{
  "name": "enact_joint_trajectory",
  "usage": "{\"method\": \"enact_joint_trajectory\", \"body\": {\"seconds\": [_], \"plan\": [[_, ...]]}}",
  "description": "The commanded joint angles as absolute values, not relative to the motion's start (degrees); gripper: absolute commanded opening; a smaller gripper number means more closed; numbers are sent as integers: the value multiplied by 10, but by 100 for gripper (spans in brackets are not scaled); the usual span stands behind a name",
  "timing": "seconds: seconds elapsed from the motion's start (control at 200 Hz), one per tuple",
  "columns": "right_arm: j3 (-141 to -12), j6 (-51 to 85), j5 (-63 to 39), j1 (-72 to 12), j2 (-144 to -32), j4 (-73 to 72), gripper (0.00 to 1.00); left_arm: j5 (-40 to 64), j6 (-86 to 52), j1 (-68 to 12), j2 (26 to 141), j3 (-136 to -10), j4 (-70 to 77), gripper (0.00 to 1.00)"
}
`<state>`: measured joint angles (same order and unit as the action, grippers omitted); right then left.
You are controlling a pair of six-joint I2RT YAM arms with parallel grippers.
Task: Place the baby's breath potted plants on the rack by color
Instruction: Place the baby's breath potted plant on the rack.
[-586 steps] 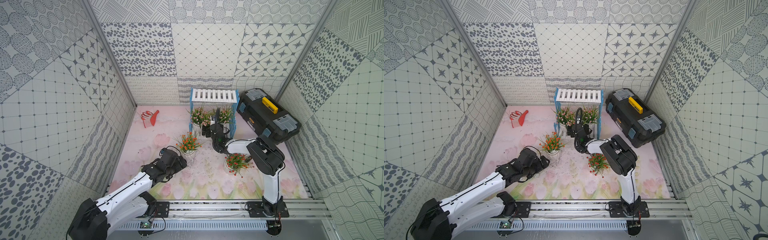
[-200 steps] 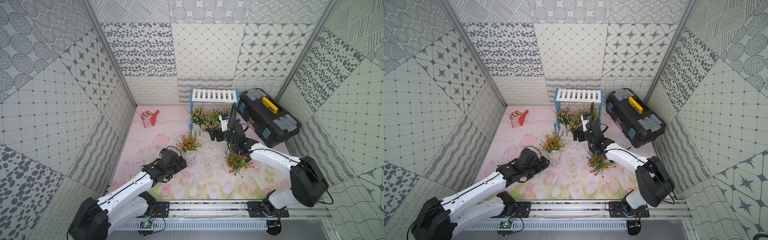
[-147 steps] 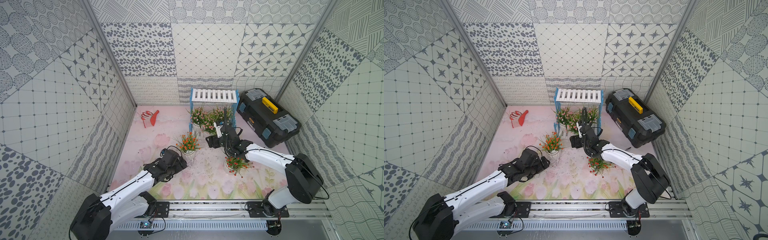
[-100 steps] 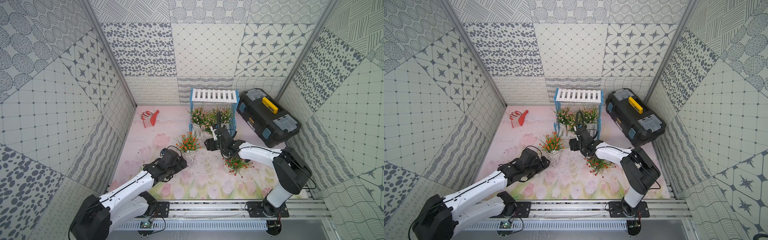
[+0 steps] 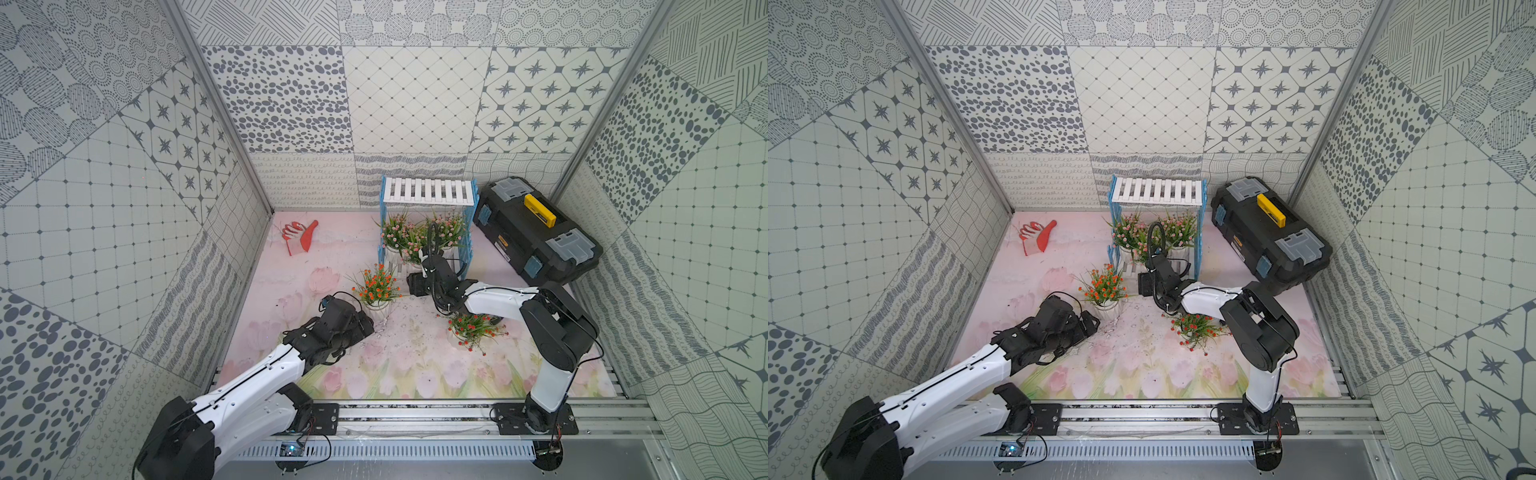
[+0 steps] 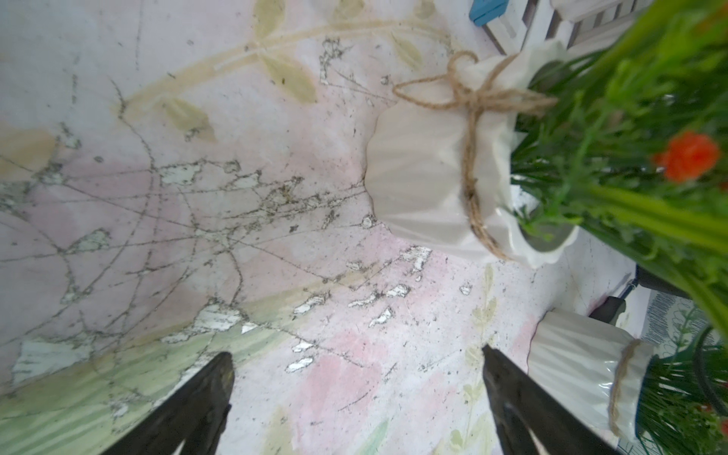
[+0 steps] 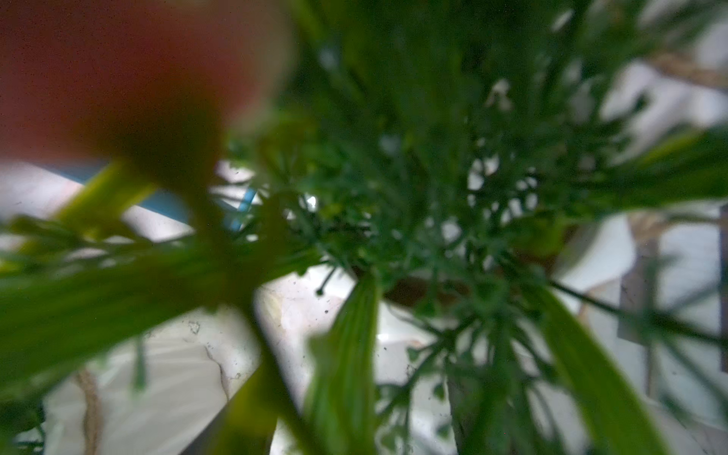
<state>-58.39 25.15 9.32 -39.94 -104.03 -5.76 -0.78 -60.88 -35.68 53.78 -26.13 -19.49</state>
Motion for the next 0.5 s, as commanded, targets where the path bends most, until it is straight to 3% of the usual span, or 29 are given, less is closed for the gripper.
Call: {"method": "enact_joint_trajectory", "body": {"seconds": [0.0, 0.24, 0.495], "plan": [[-593, 258, 125, -391, -1048, -97, 69, -26, -593, -362, 531, -263, -215, 99], [-573, 248, 113, -382, -1019, -114, 72, -31, -585, -362, 541, -262, -216, 99], [-566, 204, -45, -382, -893, -16, 91, -69, -495, -377, 520, -245, -196, 98]]}}
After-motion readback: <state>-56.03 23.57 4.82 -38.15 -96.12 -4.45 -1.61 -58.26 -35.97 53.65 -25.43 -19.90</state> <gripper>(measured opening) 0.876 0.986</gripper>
